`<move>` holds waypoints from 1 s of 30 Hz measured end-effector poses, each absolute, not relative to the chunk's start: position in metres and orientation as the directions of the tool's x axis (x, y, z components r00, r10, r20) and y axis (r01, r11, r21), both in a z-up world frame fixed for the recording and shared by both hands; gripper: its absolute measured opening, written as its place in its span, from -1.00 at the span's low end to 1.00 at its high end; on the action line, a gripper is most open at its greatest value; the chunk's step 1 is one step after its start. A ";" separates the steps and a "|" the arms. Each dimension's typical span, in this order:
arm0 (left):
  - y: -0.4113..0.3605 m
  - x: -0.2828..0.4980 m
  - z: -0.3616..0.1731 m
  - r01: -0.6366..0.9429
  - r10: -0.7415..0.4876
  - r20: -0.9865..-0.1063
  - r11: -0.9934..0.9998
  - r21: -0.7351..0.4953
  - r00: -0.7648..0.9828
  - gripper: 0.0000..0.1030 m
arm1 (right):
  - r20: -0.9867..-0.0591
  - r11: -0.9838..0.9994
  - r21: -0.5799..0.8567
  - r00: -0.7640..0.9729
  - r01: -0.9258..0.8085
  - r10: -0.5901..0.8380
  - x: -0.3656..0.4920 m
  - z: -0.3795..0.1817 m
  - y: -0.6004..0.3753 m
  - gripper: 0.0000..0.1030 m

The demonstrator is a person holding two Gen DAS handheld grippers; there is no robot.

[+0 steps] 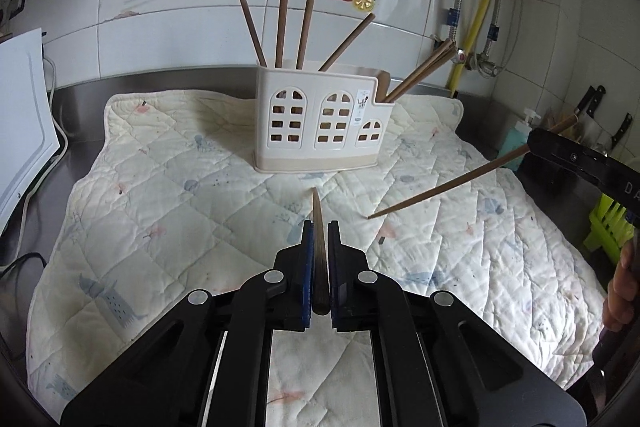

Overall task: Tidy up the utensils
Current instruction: 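Lift the left tool's chopstick toward the holder while the right tool raises its chopstick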

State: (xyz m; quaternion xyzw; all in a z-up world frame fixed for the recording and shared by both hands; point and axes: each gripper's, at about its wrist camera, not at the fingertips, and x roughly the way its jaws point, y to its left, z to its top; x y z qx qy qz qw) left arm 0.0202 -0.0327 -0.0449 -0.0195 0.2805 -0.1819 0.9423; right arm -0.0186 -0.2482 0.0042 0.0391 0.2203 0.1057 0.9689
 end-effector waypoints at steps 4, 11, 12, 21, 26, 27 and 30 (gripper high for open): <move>-0.033 0.020 -0.034 0.346 -0.362 -0.488 0.930 -0.126 0.794 -0.91 | -0.403 0.975 0.107 0.888 -0.196 0.223 -0.014 0.015 -0.247 -0.87; -0.028 0.024 -0.027 0.358 -0.380 -0.463 0.923 -0.139 0.801 -0.91 | -0.396 0.973 0.091 0.889 -0.212 0.231 -0.011 0.019 -0.240 -0.87; -0.027 0.023 -0.026 0.357 -0.381 -0.458 0.923 -0.142 0.803 -0.91 | -0.396 0.973 0.090 0.889 -0.211 0.230 -0.011 0.019 -0.240 -0.87; -0.027 0.023 -0.019 0.369 -0.384 -0.438 0.921 -0.124 0.813 -0.91 | -0.398 0.974 0.087 0.889 -0.210 0.228 -0.010 0.019 -0.239 -0.87; -0.027 0.019 -0.018 0.388 -0.399 -0.423 0.914 -0.115 0.814 -0.91 | -0.392 0.974 0.087 0.891 -0.211 0.228 -0.011 0.020 -0.238 -0.87; -0.026 0.018 -0.021 0.389 -0.400 -0.427 0.914 -0.119 0.811 -0.91 | -0.392 0.974 0.087 0.891 -0.210 0.228 -0.011 0.019 -0.237 -0.87; -0.025 0.015 -0.032 0.388 -0.401 -0.451 0.913 -0.126 0.797 -0.91 | -0.394 0.973 0.091 0.890 -0.213 0.232 -0.012 0.018 -0.237 -0.87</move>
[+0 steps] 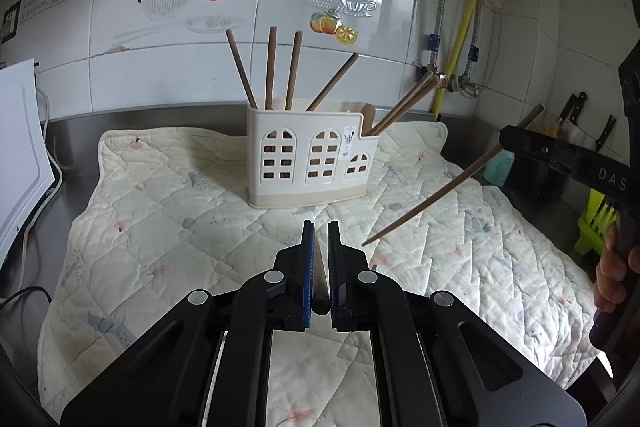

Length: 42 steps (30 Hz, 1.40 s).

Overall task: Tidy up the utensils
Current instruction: 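Lift the left tool's chopstick toward the holder while the right tool raises its chopstick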

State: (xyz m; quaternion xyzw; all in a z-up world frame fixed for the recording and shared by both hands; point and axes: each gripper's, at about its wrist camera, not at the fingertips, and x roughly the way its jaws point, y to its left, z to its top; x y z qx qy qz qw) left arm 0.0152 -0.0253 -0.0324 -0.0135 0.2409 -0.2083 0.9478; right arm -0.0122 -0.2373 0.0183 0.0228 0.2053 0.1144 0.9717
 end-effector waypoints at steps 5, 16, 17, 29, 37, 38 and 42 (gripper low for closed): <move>-0.024 0.003 -0.058 0.386 -0.392 -0.487 0.915 -0.118 0.780 -0.91 | -0.400 0.972 0.104 0.885 -0.212 0.236 -0.017 0.012 -0.237 -0.87; -0.022 -0.005 -0.107 0.372 -0.370 -0.597 0.919 -0.127 0.711 -0.91 | -0.414 0.972 0.120 0.880 -0.200 0.232 -0.022 0.002 -0.240 -0.87; -0.022 -0.005 -0.109 0.375 -0.377 -0.603 0.917 -0.136 0.703 -0.91 | -0.414 0.972 0.120 0.880 -0.200 0.232 -0.022 0.002 -0.240 -0.87; -0.024 0.007 -0.129 0.370 -0.376 -0.675 0.915 -0.161 0.635 -0.82 | -0.415 0.972 0.117 0.880 -0.201 0.232 -0.023 0.002 -0.239 -0.87; -0.029 0.007 -0.134 0.385 -0.380 -0.690 0.909 -0.158 0.616 -0.63 | -0.417 0.972 0.114 0.878 -0.205 0.234 -0.022 0.002 -0.237 -0.87; -0.029 0.006 -0.134 0.386 -0.381 -0.689 0.909 -0.158 0.616 -0.64 | -0.417 0.972 0.114 0.878 -0.205 0.234 -0.023 0.002 -0.237 -0.87; -0.035 0.005 -0.134 0.398 -0.354 -0.700 0.911 -0.108 0.620 -0.67 | -0.416 0.972 0.113 0.879 -0.205 0.234 -0.022 0.002 -0.237 -0.87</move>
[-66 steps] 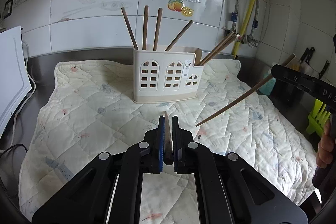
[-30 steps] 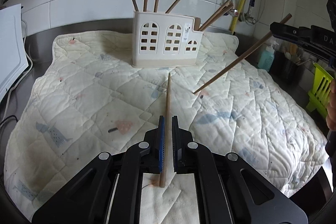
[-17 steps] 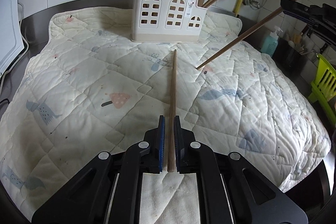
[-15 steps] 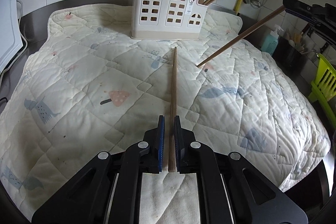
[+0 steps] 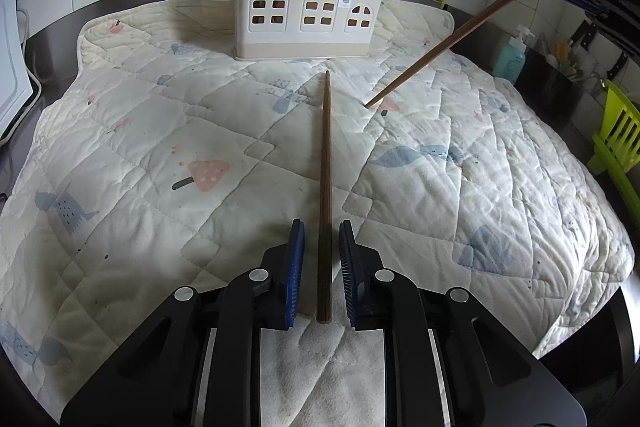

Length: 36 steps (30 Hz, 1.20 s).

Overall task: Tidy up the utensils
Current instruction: 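Lift the left tool's chopstick toward the holder while the right tool raises its chopstick, then lower the left tool's chopstick into the holder while the right tool inserts its chopstick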

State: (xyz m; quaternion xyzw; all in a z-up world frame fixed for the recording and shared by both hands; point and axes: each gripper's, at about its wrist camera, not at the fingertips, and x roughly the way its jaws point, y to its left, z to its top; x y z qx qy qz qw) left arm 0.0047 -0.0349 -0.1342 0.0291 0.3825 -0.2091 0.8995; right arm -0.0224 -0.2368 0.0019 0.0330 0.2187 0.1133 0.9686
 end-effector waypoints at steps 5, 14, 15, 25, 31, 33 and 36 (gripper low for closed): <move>-0.046 0.003 -0.133 0.412 -0.299 -0.717 0.911 -0.018 0.630 -0.73 | -0.415 0.972 0.113 0.879 -0.207 0.236 -0.023 0.002 -0.235 -0.87; -0.039 0.004 -0.111 0.401 -0.332 -0.688 0.914 -0.064 0.646 -0.91 | -0.402 0.972 0.119 0.885 -0.204 0.235 -0.024 0.007 -0.239 -0.87; -0.037 0.002 -0.105 0.399 -0.340 -0.670 0.914 -0.071 0.660 -0.91 | -0.400 0.972 0.119 0.886 -0.204 0.235 -0.024 0.008 -0.239 -0.87; -0.040 -0.002 -0.048 0.427 -0.383 -0.561 0.902 -0.057 0.734 -0.91 | -0.352 0.971 0.106 0.906 -0.213 0.237 -0.024 0.025 -0.244 -0.87; -0.039 0.004 -0.035 0.429 -0.377 -0.544 0.903 -0.034 0.750 -0.91 | -0.328 0.972 0.082 0.915 -0.219 0.233 -0.022 0.037 -0.244 -0.87; -0.037 0.005 -0.033 0.427 -0.373 -0.540 0.904 -0.029 0.755 -0.91 | -0.328 0.972 0.080 0.915 -0.219 0.233 -0.019 0.038 -0.245 -0.87; -0.035 0.008 -0.031 0.423 -0.373 -0.535 0.906 -0.033 0.758 -0.91 | -0.329 0.972 0.080 0.915 -0.221 0.235 -0.015 0.041 -0.245 -0.87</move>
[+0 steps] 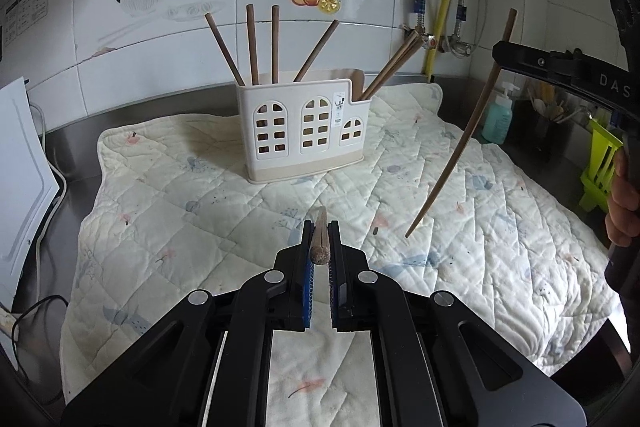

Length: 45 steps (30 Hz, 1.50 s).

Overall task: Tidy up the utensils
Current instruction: 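Lower the left tool's chopstick into the holder while the right tool inserts its chopstick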

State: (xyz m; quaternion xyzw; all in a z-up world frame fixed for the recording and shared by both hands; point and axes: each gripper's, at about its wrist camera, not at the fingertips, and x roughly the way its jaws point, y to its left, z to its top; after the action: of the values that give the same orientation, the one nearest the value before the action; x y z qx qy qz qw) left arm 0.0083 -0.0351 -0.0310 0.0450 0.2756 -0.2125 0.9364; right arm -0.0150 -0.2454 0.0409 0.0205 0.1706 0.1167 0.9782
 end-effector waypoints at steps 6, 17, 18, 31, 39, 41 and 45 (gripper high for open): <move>-0.028 0.015 -0.019 0.411 -0.375 -0.508 0.911 -0.045 0.776 -0.91 | -0.315 0.974 0.048 0.922 -0.223 0.227 -0.007 0.055 -0.246 -0.87; -0.025 0.026 0.009 0.403 -0.384 -0.449 0.913 -0.056 0.807 -0.91 | -0.305 0.972 0.008 0.925 -0.235 0.226 0.018 0.086 -0.255 -0.87; -0.025 0.027 0.013 0.406 -0.388 -0.442 0.912 -0.058 0.809 -0.91 | -0.307 0.971 0.005 0.924 -0.237 0.227 0.020 0.087 -0.255 -0.87; -0.028 0.055 0.069 0.398 -0.391 -0.321 0.916 -0.047 0.862 -0.91 | -0.312 0.966 -0.006 0.918 -0.260 0.245 0.056 0.117 -0.259 -0.87; -0.038 0.082 0.122 0.386 -0.384 -0.200 0.922 -0.032 0.901 -0.91 | -0.265 0.967 -0.037 0.936 -0.251 0.232 0.080 0.156 -0.261 -0.87; -0.041 0.088 0.135 0.384 -0.384 -0.169 0.923 -0.033 0.908 -0.91 | -0.252 0.968 -0.039 0.940 -0.247 0.230 0.087 0.164 -0.262 -0.87; -0.049 0.103 0.149 0.355 -0.354 -0.122 0.935 -0.014 0.927 -0.91 | -0.238 0.970 -0.023 0.943 -0.243 0.231 0.103 0.172 -0.265 -0.87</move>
State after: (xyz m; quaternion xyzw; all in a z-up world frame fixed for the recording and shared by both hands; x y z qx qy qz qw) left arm 0.1027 -0.0495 0.1492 0.0043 0.0612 -0.1807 0.9816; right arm 0.1032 -0.2648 0.1721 -0.0261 0.1177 0.1203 0.9854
